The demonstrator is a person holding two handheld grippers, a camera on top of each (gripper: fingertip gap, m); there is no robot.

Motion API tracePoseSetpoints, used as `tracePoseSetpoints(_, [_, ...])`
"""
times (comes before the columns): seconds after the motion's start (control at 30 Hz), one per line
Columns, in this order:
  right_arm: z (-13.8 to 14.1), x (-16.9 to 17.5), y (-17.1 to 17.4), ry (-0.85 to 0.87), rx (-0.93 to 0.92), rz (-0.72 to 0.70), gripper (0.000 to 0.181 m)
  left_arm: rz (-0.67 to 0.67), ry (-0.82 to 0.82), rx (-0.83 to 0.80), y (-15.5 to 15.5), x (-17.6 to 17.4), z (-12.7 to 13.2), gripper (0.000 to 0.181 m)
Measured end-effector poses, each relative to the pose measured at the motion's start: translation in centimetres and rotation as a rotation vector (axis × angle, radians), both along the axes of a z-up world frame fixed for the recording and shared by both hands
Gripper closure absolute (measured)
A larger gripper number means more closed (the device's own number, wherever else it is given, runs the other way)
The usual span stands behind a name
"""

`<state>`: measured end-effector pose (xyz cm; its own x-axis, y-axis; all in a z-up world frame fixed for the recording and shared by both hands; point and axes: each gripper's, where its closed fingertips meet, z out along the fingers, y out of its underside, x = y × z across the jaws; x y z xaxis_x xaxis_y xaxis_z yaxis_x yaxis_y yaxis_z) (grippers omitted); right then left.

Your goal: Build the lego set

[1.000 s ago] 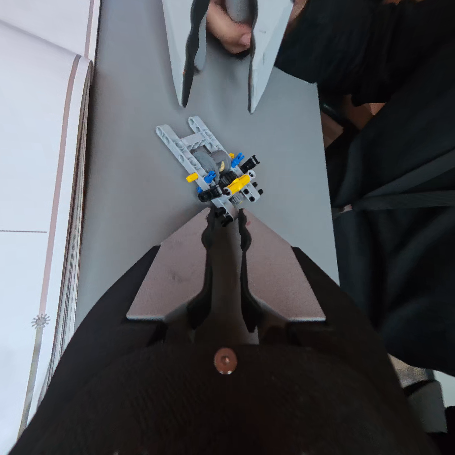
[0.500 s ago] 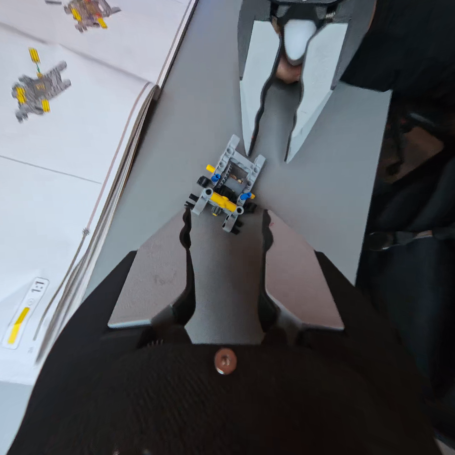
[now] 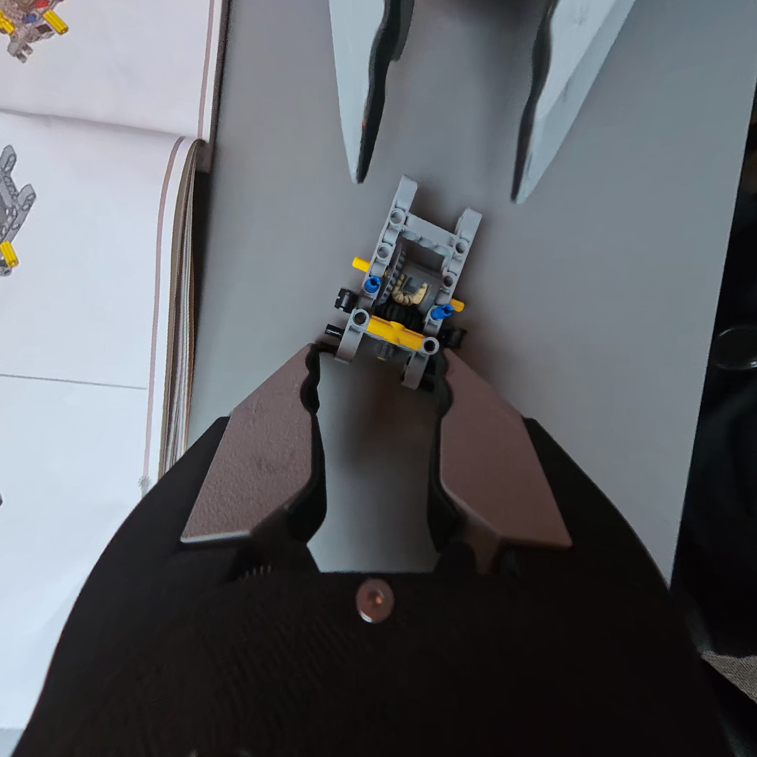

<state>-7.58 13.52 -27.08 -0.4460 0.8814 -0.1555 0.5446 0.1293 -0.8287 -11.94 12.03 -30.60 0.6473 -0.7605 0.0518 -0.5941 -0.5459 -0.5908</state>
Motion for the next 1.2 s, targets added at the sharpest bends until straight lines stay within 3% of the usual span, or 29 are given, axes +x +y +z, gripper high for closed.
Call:
tracePoseSetpoints(0.17, [-0.4,0.0,0.6,0.005,0.08,-0.021,0.132,-0.016,0.061,0.008,-0.2,-0.1,-0.2,0.126])
tracePoseSetpoints(0.47, [-0.2,0.0,1.1,0.007,0.046,-0.043,0.135,-0.008,0.12,0.0,-1.9,-6.1,-0.1,0.126])
tracePoseSetpoints(0.87, [-1.9,-1.1,-1.0,0.01,0.154,-0.005,0.118,0.038,0.081,0.001,-0.9,-1.7,-0.2,0.126])
tracePoseSetpoints(1.07, [-3.2,-1.1,-0.1,-0.021,0.298,-0.029,0.14,0.05,0.069,-0.013,-0.8,-1.5,0.0,0.125])
tracePoseSetpoints(1.2, [-3.1,-1.0,-0.1,-0.031,0.253,-0.031,0.141,0.054,0.061,0.002,-0.9,-2.1,0.8,0.123])
